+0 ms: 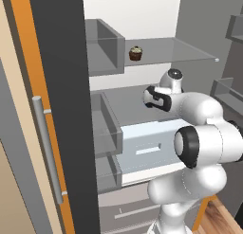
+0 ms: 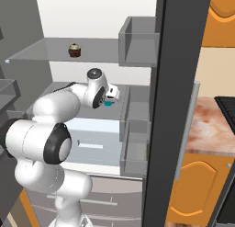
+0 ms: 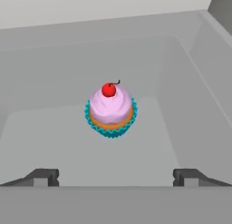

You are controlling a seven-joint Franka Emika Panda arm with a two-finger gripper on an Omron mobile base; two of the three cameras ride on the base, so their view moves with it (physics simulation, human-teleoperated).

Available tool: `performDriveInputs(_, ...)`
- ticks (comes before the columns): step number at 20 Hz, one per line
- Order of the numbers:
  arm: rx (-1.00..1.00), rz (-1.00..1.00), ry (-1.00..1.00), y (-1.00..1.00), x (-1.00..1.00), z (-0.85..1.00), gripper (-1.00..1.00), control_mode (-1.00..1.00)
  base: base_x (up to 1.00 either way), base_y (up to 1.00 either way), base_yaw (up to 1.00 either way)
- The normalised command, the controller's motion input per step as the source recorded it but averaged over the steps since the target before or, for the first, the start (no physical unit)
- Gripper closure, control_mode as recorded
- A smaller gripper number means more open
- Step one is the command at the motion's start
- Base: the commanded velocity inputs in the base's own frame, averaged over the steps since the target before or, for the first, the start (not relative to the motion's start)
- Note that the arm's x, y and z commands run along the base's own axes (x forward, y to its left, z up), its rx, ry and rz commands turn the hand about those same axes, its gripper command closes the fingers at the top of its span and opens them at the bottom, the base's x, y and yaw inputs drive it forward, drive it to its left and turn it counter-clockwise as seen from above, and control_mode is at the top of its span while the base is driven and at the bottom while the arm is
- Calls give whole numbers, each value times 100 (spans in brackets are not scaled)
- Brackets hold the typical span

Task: Take the cupcakes from the fridge and place them on the empty tray on the dining counter.

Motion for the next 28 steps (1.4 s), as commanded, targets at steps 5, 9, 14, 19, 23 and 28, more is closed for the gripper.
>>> performDriveInputs(5,1,0,0,0,33,-6,-100,-100,0,0,0)
performDriveInputs(9,0,0,0,0,40,0,-100,-100,0,0,0)
performDriveInputs(14,0,0,0,0,33,-10,-100,-100,0,0,0)
performDriveInputs(19,1,0,0,0,21,-15,-100,-100,0,0,0)
performDriveInputs(23,0,0,0,0,22,-11,-100,-100,0,0,0)
performDriveInputs(28,1,0,0,0,2,-19,-100,-100,0,0,0)
